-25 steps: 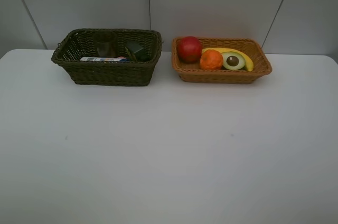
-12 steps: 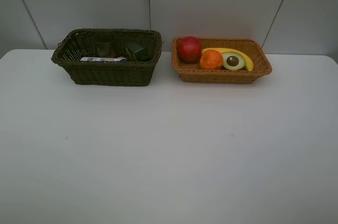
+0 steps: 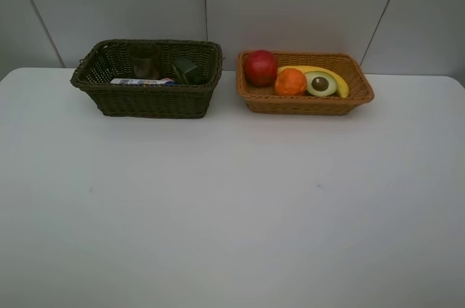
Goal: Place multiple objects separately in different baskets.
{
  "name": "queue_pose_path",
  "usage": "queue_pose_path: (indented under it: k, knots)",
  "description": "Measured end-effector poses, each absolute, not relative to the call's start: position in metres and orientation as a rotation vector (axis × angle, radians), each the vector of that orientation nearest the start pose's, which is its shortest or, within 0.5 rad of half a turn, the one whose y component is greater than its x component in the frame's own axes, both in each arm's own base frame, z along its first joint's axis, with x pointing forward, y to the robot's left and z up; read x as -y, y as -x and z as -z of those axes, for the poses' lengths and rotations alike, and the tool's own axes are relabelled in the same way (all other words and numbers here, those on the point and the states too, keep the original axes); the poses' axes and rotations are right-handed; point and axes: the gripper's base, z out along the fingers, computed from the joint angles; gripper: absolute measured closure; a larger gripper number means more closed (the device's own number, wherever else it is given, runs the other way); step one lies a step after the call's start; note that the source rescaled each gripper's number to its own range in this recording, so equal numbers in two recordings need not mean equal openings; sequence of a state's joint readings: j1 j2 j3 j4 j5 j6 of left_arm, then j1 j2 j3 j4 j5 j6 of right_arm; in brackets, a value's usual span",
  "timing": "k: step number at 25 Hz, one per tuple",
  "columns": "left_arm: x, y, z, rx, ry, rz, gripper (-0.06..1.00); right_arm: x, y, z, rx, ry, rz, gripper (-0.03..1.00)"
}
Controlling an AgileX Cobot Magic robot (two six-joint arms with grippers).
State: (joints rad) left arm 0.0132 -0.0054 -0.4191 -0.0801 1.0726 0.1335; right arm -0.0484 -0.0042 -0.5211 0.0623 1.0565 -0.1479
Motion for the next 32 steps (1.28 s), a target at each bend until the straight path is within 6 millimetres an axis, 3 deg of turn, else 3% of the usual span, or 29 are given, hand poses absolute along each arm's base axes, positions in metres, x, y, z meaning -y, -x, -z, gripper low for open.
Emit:
queue_pose_path:
  k: [32]
  knots:
    - [0.0064, -0.0022, -0.2538, -2.125, -0.129, 0.011, -0.06, -0.0053, 0.0077, -0.2835, -2.011, 0.104, 0.051, -0.02]
